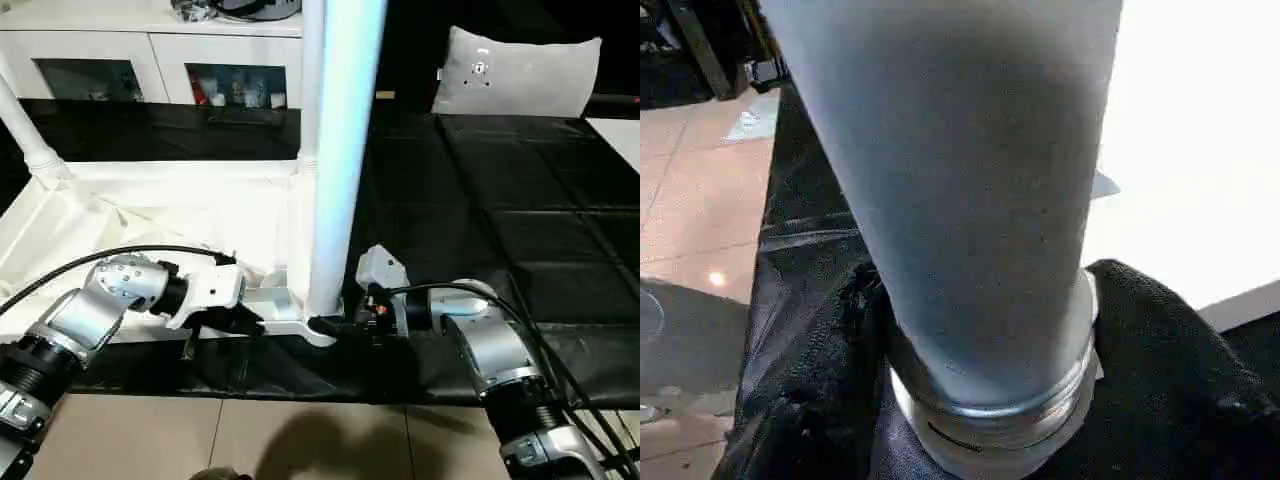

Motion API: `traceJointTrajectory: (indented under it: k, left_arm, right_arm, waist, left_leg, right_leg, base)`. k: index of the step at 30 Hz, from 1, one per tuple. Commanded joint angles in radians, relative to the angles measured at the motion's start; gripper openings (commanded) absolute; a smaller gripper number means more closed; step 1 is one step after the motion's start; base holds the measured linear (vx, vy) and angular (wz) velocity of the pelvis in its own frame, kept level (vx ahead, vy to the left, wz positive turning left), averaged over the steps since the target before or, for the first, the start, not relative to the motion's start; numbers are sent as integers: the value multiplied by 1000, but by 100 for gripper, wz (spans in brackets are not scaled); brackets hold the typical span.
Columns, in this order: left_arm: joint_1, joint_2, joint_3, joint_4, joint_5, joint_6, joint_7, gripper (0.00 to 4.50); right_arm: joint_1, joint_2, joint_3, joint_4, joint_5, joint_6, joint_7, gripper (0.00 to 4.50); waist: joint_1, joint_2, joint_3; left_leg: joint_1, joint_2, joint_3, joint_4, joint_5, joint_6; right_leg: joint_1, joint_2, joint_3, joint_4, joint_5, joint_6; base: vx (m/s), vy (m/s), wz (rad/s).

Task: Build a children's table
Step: Rotate leg to tighten

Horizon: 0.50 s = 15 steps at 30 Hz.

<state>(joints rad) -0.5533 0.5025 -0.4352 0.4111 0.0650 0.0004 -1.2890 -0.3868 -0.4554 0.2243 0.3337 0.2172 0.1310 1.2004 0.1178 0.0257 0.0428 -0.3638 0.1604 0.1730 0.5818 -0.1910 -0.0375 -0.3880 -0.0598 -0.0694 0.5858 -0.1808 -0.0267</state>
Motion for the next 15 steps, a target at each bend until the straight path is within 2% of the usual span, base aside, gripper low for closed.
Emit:
traceJointTrajectory:
  k: [1, 3, 5, 10, 14, 15]
  left_arm:
    - [36, -7, -55, -13, 11, 18, -53, 0]
    - [44, -8, -53, -25, 3, 30, -56, 0]
    - [61, -7, -52, -50, -10, 47, -64, 0]
    - [74, -6, -53, -68, -17, 60, -70, 0]
    - [78, -5, -52, -76, -18, 72, -74, 0]
    - [79, -5, -52, -79, -17, 75, -74, 0]
  right_arm:
    - [21, 8, 18, -23, 24, 48, 28, 269]
    - [27, 13, 17, -28, 29, 72, 19, 268]
    - [31, 31, 14, -28, 38, 132, -11, 267]
    - [29, 45, 18, -20, 44, 196, -24, 267]
    - [26, 39, 35, -7, 23, 231, -29, 267]
    - [26, 39, 41, -4, 13, 234, -31, 267]
  waist:
    - [-2, -2, -59]
    - [-1, -1, -58]
    - [-3, -2, -56]
    - [-8, -2, -49]
    - [-10, -1, -52]
    - [-10, -4, -52]
  left_leg:
    - [11, 79, -23, -65, -168, 59]
    - [10, 81, -23, -66, -168, 60]
    - [11, 80, -24, -68, -183, 55]
    - [20, 79, -26, -76, -256, 22]
    - [21, 80, -26, -77, -250, 16]
    - [21, 80, -26, -77, -246, 17]
  right_leg:
    - [47, -98, 53, -55, -173, -224]
    - [47, -99, 53, -55, -175, -224]
    - [46, -98, 53, -58, -207, -220]
    - [42, -100, 56, -74, -351, -180]
    - [42, -100, 57, -71, -321, -182]
    - [42, -99, 57, -70, -314, -184]
  base:
    - [0, 0, 0]
    - [0, 0, 0]
    - [0, 0, 0]
    - [0, 0, 0]
    - [0, 0, 0]
    - [0, 0, 0]
